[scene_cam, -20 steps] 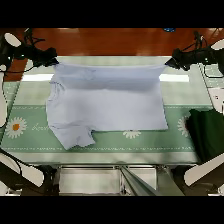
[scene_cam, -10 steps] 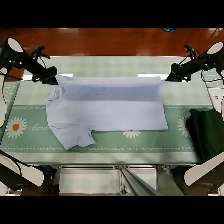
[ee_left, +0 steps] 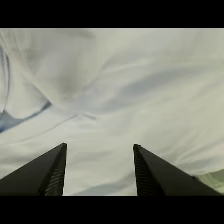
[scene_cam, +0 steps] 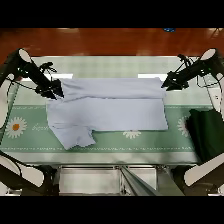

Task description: Fold the shirts.

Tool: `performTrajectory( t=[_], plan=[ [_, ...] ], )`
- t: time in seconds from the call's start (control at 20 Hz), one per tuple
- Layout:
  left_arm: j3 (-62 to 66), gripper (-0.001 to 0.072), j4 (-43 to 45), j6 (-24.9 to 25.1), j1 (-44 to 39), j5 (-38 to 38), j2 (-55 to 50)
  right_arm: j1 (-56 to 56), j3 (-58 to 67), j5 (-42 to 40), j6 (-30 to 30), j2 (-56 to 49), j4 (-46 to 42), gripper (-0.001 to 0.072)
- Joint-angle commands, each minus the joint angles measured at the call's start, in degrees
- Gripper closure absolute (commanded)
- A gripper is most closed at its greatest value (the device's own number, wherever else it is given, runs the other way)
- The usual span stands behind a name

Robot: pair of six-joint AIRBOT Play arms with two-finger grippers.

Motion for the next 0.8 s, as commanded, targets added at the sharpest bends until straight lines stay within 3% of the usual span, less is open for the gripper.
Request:
performTrajectory(
  t=[0.0,0.2,0.35,0.45,0.6,0.75],
  plan=[
    [-3.43,0.0199,0.68,-1.46,1.36,-4.66,5.97,-3.15,-1.33,5.42,1.51,6.23,-5.29,0.0302],
    [-25.81,0.0199,1.05,-0.07,6.75,5.62,26.03,-9.01,-20.79,-9.22,2.03,24.46,-6.29,0.0302],
    [-47.19,0.0199,0.52,1.18,15.28,7.91,39.6,-11.63,-41.33,-13.62,-5.05,36.37,-2.19,0.0302],
    [-58.1,0.0199,-4.7,1.2,22.56,12.79,46.45,-11.61,-51.87,-17.66,-7.13,41.44,-0.13,0.0302],
    [-68.19,0.0199,-13.22,4.04,31.78,16.7,51.3,-11.61,-59.39,-20.72,-9.07,44.63,5.38,0.0302],
    [-73.53,0.0199,-19.1,7.56,32.85,19.76,50.6,-11.61,-60.15,-21.11,-9.73,44.61,7.85,0.0302]
  ],
)
